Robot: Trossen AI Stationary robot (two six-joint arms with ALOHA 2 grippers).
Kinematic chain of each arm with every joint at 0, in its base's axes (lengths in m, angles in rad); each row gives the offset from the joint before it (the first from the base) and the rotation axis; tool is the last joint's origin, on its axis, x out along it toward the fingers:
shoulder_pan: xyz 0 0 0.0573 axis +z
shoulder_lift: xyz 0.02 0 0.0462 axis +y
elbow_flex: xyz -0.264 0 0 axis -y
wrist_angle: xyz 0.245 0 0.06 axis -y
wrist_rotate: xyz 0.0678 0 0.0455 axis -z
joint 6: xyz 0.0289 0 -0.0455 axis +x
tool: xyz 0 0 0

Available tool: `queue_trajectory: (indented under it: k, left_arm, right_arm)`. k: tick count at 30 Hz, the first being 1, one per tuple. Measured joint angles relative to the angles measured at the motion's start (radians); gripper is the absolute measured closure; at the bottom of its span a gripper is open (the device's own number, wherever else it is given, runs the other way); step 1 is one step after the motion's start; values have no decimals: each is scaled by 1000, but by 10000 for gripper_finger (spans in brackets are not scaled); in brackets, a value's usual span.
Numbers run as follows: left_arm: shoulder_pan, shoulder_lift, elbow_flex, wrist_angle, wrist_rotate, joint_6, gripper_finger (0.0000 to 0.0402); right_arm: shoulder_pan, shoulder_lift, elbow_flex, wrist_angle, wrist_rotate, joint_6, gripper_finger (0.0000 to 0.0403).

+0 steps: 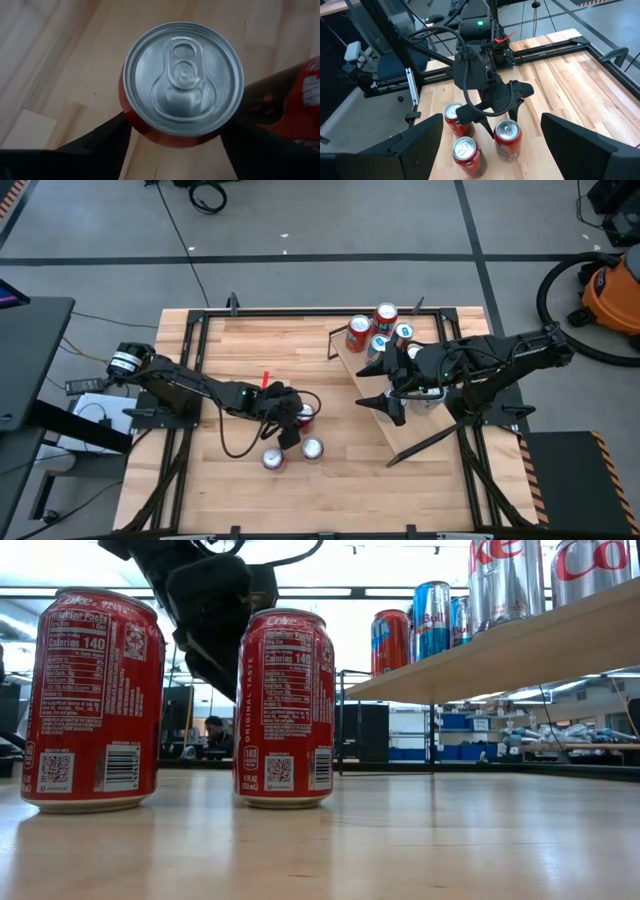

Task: Place canned beverage on shelf
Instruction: Put the dark red soda can aligned with the other dark red soda can on the shelf

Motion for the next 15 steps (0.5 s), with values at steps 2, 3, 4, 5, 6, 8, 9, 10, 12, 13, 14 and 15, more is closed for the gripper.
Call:
queue_trajectory:
  k: [2,3,4,5,6,8,9,10,12,13,14,15]
  left_arm:
    - [0,0,0,18,-1,0,111]
    - [0,0,0,27,-1,0,112]
    - [0,0,0,32,-1,0,113]
    - [0,0,0,32,-3,0,114]
    - [0,0,0,31,-4,0,114]
    - [0,0,0,22,-3,-2,114]
    - [1,0,1,13,3,-3,114]
    - [2,-1,1,1,11,-4,114]
    - [2,-2,2,-27,25,-6,114]
    - [2,-3,2,-35,27,-6,114]
    - [1,-3,3,-41,29,-6,114]
    - [-2,-4,3,-47,32,-6,114]
  right_arm:
    - [0,0,0,-3,0,0,56]
    - [0,0,0,-6,0,0,56]
    - [0,0,0,-10,0,0,56]
    - [0,0,0,-13,0,0,56]
    - [0,0,0,-16,0,1,56]
    - [0,0,0,-21,0,2,56]
    - [0,0,0,-21,0,2,56]
    - [0,0,0,-21,0,2,56]
    - [0,0,0,-21,0,2,56]
    - [0,0,0,-21,0,2,56]
    - [0,0,0,-21,0,2,56]
    - [0,0,0,-22,0,2,56]
